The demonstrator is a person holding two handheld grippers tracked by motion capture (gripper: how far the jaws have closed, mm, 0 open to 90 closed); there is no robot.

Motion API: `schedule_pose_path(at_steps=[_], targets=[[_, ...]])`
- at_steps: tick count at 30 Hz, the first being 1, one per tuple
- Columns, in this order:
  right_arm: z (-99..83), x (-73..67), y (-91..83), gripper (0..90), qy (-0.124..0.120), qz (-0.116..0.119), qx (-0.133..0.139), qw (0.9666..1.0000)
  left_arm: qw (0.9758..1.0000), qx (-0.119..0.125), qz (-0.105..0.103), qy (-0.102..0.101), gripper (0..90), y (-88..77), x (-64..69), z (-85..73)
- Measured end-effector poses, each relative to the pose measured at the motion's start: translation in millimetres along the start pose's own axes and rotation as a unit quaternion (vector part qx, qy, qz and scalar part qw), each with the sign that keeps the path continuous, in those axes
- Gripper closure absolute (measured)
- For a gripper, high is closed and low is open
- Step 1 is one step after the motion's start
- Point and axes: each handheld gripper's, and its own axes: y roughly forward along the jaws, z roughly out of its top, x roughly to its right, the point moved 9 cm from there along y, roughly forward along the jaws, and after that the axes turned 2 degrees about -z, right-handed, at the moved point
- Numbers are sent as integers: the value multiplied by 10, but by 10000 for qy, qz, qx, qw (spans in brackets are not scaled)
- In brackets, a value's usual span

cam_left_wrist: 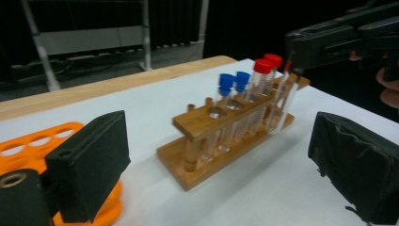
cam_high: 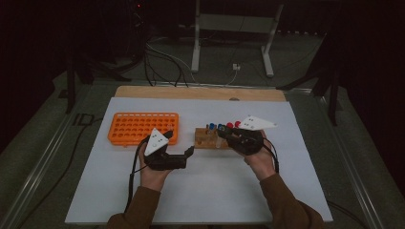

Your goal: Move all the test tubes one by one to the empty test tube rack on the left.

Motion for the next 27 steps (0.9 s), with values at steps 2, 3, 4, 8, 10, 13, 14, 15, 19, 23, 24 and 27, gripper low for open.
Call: schedule_pose_path(at_steps=[2,3,4,8,10,13,14,15,19,23,24,27], targets=[[-1,-49,28,760,-7,93,-13,10000,9999,-49,-93,24,77,44,40,-1],[-1,-69,39,760,-21,118,-14,9999,9999,-72,-135,31,80,67,63,-2],[0,-89,49,760,-22,145,-17,9999,9998,-90,-168,32,89,90,85,-2],[10,-152,84,760,0,239,-14,9997,9994,-118,-323,5,167,177,160,6],[14,-183,99,760,32,300,-2,9995,9994,-133,-314,46,197,224,183,4],[10,-227,121,760,22,362,-23,9993,9994,-162,-312,81,264,290,214,-10],[7,-238,128,760,10,382,-29,9993,9993,-160,-339,79,294,308,225,-14],[4,-248,134,760,9,397,-37,9992,9991,-147,-382,49,319,323,240,-15],[-3,-270,147,760,15,428,-50,9991,9988,-158,-454,68,394,372,279,-21],[2,-300,163,760,40,472,-39,9989,9983,-236,-510,141,499,417,316,-38],[2,-300,163,760,40,472,-39,9989,9982,-230,-549,113,499,427,326,-37],[0,-327,177,760,20,503,-39,9987,9976,-262,-626,127,563,456,355,-47]])
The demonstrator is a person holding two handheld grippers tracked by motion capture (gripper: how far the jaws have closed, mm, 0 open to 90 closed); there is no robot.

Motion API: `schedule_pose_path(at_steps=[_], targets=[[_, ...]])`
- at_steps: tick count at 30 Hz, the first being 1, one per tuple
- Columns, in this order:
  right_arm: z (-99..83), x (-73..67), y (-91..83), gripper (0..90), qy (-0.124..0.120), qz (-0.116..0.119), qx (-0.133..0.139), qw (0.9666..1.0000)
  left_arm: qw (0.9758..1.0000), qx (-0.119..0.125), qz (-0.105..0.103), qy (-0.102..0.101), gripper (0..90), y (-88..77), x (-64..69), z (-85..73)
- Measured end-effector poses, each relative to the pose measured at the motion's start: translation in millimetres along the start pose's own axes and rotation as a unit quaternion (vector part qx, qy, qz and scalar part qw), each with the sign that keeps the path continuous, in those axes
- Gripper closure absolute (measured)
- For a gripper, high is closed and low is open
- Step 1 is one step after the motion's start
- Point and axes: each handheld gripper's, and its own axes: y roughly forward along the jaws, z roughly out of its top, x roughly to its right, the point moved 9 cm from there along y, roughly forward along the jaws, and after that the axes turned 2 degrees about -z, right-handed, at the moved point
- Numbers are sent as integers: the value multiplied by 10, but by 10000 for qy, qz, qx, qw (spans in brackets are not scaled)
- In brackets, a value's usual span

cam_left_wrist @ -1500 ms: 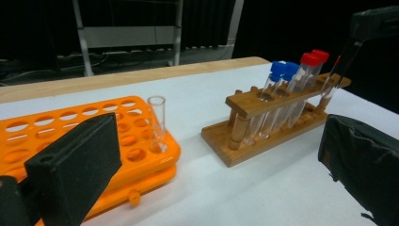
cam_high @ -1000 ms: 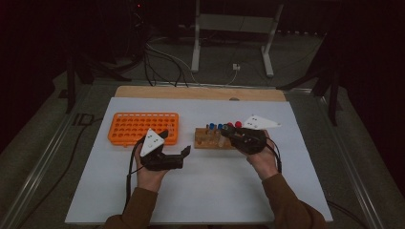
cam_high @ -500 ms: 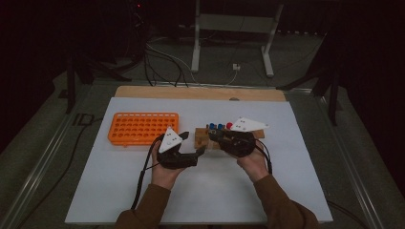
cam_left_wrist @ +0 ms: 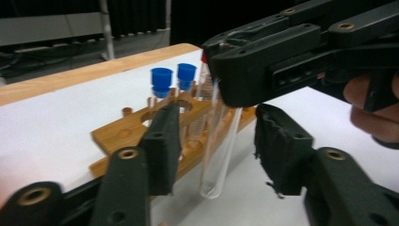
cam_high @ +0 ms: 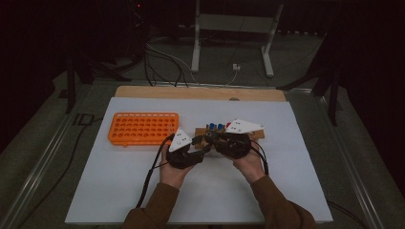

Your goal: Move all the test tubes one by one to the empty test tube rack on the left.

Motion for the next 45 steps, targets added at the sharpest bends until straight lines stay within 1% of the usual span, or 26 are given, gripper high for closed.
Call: schedule_pose_path(at_steps=[3,8,10,12,14,16,18,23,27,29,34,35,39,43,45], targets=[[-6,-21,13,760,6,34,-20,10000,10000,-12,-24,38,633,21,18,-6],[-12,-29,25,760,25,65,-26,10000,10000,-8,-6,16,744,29,-1,-9],[-9,-26,24,760,21,69,-19,10000,10000,-7,-17,46,757,28,2,-7],[-9,-25,24,760,22,92,-21,10000,10000,-17,16,68,765,29,7,-9],[-11,-21,23,750,45,97,-20,9999,10000,-20,25,57,766,31,1,-9],[-4,-14,15,678,78,131,36,9999,10000,-40,79,27,766,31,-21,-16],[6,-6,-1,572,133,180,89,9997,9999,-65,143,30,766,27,-57,-25],[15,45,-49,358,174,74,183,9997,9996,-44,285,-27,766,-15,-161,-30],[13,73,-84,236,152,9,243,9996,9993,8,360,-74,766,-61,-210,-21],[-8,96,-90,158,100,-84,216,9997,9992,12,397,-60,766,-84,-231,-18],[-82,185,-103,45,117,-315,140,9993,9989,33,463,-53,766,-134,-269,-5],[-96,198,-110,34,106,-358,116,9992,9989,42,473,-46,766,-144,-276,0],[-131,257,-150,13,67,-519,117,9986,9986,52,520,-34,766,-186,-304,10],[-164,324,-216,0,114,-656,154,9977,9983,71,572,-32,766,-235,-343,19],[-190,351,-247,0,151,-688,139,9974,9981,92,601,-45,766,-264,-364,26]])
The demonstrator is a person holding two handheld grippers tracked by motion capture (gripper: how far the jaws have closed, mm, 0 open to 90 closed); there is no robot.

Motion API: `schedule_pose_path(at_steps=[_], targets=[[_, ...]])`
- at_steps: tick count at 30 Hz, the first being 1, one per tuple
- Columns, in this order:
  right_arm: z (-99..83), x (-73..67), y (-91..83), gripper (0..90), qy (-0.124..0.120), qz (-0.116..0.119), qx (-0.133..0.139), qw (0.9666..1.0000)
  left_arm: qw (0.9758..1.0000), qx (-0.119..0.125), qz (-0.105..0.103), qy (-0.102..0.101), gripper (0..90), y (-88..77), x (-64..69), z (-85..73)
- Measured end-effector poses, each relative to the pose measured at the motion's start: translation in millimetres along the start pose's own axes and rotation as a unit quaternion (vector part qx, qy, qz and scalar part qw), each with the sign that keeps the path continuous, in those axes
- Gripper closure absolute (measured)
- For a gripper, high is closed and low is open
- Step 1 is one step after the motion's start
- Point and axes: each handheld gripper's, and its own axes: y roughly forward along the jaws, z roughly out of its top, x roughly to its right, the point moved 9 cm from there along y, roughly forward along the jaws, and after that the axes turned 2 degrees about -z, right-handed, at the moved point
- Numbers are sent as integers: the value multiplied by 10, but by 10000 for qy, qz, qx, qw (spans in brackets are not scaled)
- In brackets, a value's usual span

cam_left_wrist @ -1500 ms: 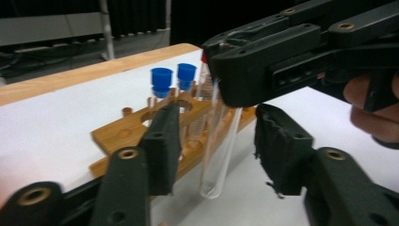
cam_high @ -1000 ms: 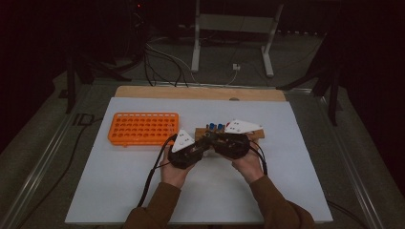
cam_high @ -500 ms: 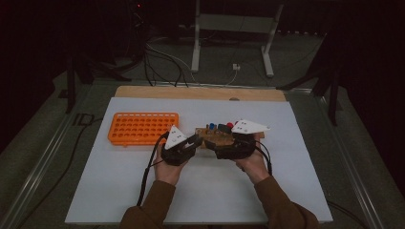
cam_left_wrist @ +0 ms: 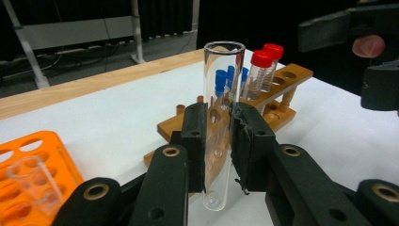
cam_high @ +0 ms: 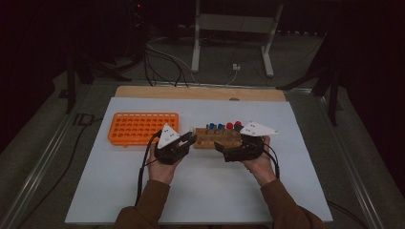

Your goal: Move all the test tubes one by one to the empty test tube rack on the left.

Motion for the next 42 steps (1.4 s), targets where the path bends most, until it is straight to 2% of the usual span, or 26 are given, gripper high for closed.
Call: schedule_pose_path(at_steps=[16,31,42], targets=[[-138,211,-217,0,175,-250,107,9995,9996,68,281,-41,765,-188,-222,26],[-278,393,-458,0,331,-444,177,9983,9972,140,727,-60,764,-381,-534,43],[-321,472,-538,0,413,-528,198,9976,9950,118,986,-60,764,-366,-726,-2]])
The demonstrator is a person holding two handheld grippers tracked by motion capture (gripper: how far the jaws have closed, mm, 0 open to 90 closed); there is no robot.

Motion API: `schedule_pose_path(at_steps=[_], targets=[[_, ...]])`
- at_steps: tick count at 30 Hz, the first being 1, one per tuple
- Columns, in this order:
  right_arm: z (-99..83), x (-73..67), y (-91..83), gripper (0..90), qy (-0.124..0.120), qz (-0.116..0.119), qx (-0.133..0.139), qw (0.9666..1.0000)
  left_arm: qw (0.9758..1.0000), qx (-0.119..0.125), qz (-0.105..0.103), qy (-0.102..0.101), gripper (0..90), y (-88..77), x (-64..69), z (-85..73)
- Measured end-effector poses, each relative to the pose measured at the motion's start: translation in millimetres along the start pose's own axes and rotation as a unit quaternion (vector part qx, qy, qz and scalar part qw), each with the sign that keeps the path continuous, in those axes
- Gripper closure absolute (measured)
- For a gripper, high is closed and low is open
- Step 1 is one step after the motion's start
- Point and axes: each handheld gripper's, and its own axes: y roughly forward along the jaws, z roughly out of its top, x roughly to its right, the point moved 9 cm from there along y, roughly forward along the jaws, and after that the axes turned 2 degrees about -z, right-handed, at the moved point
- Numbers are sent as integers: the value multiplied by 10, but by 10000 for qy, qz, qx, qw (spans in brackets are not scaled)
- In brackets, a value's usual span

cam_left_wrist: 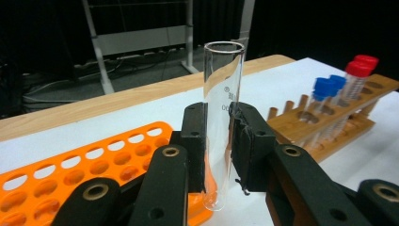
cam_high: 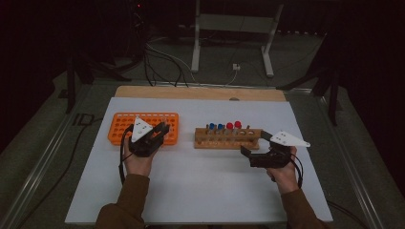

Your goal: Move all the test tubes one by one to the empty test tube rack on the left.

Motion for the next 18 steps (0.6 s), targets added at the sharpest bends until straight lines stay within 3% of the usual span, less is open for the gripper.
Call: schedule_pose_path(at_steps=[9,18], targets=[[3,16,-13,0,29,5,34,10000,9996,-92,277,-57,764,131,-160,-84],[7,2,-10,0,35,26,59,10000,9991,-117,397,-130,763,217,-233,-145]])
